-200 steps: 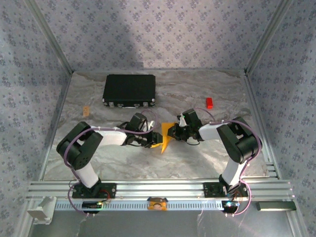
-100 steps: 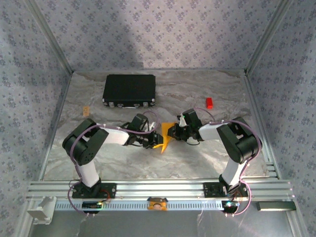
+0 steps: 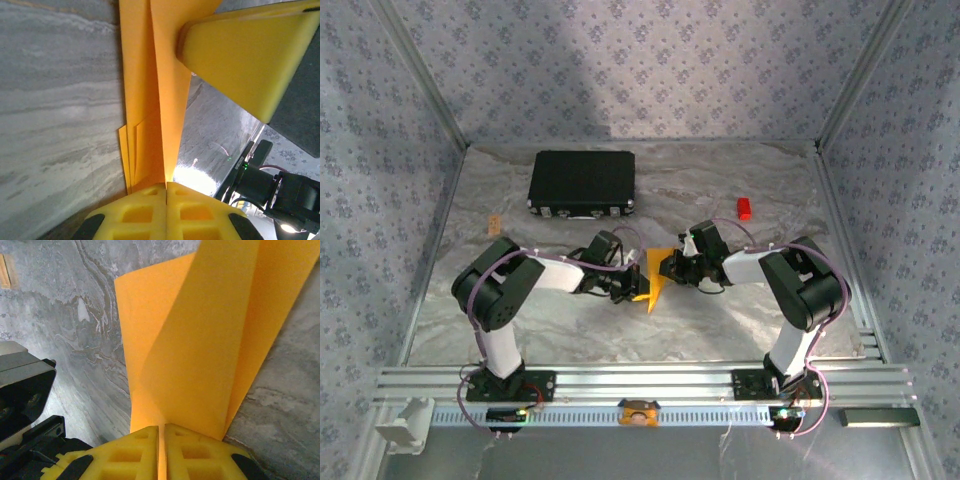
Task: Fold a paper plane with a square sheet of paper (pick it up from the middle)
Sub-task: Fold the wing for the fifth time at the center of the table.
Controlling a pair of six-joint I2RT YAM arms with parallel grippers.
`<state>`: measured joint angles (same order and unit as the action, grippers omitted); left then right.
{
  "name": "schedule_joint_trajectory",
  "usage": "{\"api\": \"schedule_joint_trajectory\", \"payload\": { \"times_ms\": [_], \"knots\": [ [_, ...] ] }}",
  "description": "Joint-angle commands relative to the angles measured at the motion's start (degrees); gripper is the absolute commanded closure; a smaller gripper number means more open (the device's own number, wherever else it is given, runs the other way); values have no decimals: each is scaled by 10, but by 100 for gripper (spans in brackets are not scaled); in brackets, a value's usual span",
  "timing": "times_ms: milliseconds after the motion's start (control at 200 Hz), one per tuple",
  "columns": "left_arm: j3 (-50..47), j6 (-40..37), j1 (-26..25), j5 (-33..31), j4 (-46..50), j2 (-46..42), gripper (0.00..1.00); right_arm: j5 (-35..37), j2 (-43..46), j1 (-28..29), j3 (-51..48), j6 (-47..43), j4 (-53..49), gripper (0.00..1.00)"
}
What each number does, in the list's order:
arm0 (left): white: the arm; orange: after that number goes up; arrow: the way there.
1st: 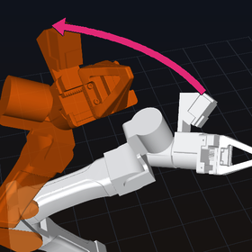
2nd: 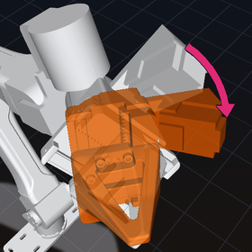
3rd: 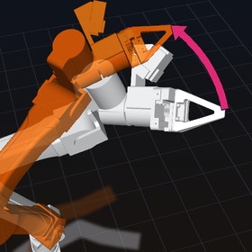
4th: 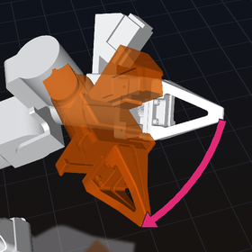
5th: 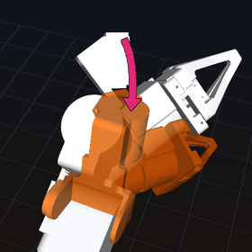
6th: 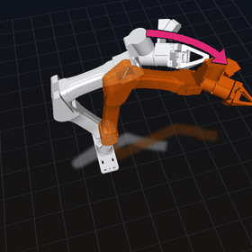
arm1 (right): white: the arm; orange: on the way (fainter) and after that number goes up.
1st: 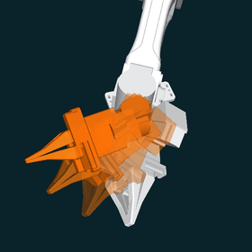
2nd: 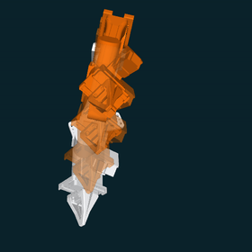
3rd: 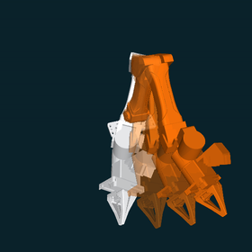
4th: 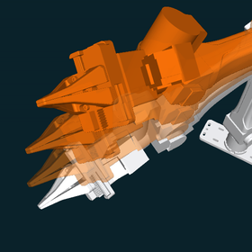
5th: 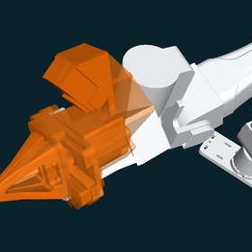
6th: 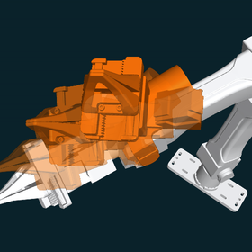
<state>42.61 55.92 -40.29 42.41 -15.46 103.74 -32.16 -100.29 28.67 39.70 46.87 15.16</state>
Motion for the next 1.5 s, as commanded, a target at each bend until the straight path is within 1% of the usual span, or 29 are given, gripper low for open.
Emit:
{"api": "schedule_joint_trajectory", "payload": {
  "times_ms": [0, 55, 160, 210, 335, 415, 565, 665, 725, 869, 909, 989, 1049, 1184, 1264, 1309, 1369, 1499],
  "knots": [
    [4, -15, -10, 22, 32, 15, 91, 59, -39, 10, -14, -14, -59, 86],
    [2, -15, -11, 23, 30, 15, 87, 59, -39, 10, -14, -14, -60, 86],
    [3, -17, -12, 25, 31, 15, 85, 61, -38, 10, -14, -14, -62, 86],
    [3, -20, -13, 27, 32, 15, 87, 62, -38, 11, -14, -15, -63, 86],
    [1, -24, -15, 32, 35, 20, 97, 63, -38, 11, -14, -14, -64, 86],
    [-2, -28, -16, 29, 44, 19, 100, 64, -38, 10, -15, -15, -66, 86],
    [4, -48, -20, 29, 80, 19, 100, 68, -38, 10, -15, -16, -69, 86],
    [5, -68, -22, 16, 116, 15, 94, 69, -37, 11, -15, -17, -72, 86],
    [5, -73, -22, 17, 122, 15, 91, 69, -37, 10, -13, -18, -74, 86],
    [4, -79, -27, 22, 128, 11, 90, 70, -36, 11, -13, -18, -75, 86],
    [4, -82, -28, 24, 130, 10, 87, 70, -36, 11, -13, -18, -75, 86],
    [0, -86, -28, 21, 135, 9, 87, 71, -37, 11, -13, -19, -76, 86],
    [0, -91, -29, 22, 142, 11, 94, 71, -38, 11, -12, -19, -76, 86],
    [-5, -97, -34, 22, 147, 11, 99, 71, -39, 11, -11, -20, -78, 86],
    [-6, -102, -39, 22, 150, 12, 98, 72, -39, 12, -10, -20, -80, 86],
    [-7, -103, -39, 23, 152, 12, 96, 74, -39, 12, -10, -20, -81, 86],
    [-13, -102, -41, 22, 153, 8, 90, 73, -38, 12, -10, -21, -83, 86],
    [-15, -110, -41, 12, 169, 1, 88, 74, -37, 12, -10, -20, -83, 86]
  ]
}}
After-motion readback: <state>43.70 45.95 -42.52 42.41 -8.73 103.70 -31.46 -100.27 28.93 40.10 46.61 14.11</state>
